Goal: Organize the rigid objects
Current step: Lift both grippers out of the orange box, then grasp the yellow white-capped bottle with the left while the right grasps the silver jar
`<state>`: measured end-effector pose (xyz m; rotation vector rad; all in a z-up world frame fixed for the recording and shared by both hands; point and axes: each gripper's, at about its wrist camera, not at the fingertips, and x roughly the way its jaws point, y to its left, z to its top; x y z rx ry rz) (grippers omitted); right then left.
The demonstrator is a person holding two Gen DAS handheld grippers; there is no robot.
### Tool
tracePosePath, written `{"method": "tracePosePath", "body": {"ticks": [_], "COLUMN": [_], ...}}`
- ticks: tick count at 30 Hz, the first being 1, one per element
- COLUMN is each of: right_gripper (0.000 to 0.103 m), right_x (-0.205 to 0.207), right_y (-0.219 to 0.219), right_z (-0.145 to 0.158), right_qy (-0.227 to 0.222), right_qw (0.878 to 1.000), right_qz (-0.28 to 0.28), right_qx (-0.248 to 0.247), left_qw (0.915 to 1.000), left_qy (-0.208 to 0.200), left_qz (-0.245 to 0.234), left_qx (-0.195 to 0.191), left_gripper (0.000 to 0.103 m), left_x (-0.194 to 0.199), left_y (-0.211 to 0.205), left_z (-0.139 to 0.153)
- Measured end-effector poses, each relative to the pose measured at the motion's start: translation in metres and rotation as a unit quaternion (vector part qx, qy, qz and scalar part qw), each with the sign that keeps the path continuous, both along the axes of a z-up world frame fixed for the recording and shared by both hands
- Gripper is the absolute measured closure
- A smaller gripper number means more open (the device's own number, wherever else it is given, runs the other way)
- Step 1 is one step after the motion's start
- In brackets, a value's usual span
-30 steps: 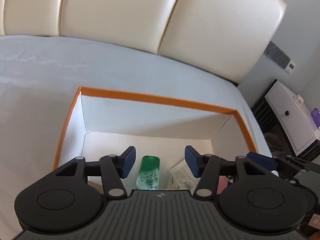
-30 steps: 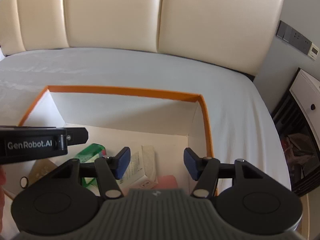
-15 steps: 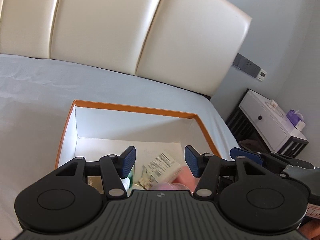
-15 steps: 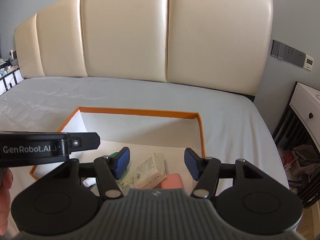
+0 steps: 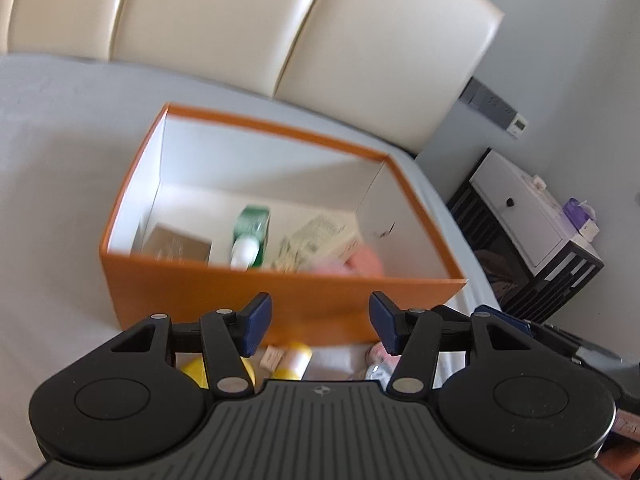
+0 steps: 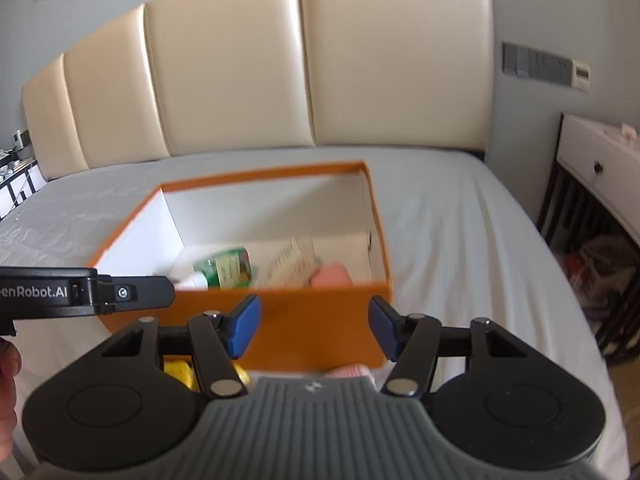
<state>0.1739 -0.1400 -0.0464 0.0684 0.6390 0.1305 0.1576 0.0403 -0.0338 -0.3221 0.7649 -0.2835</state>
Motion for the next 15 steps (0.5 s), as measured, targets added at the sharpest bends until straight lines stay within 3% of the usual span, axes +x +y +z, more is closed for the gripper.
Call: {"method": "tracePosePath", "body": {"ticks": [11,15], "right_gripper": [0.048,0.048], "right_x": [-0.007,-0.003], "right_y": [0.001,0.004], "right_z": [-0.065,-0.072], "right_qy": [0.094,0.101], "right_qw": [0.995,0.994], "right_qz": [-0.014,-0.013], "right_qx": [0.007,0.027], "left_qw": [0.9987,0.9968], "left_qy": [0.037,0.046], "left_qz": [0.006,0.006], "left_qx": [0.035,0.064], "left_gripper": [0.039,0.039], "left_x": [-0.009,-0.014], "left_y": [-0.001,-0.007], "left_z": [-0.041,-0.052]}}
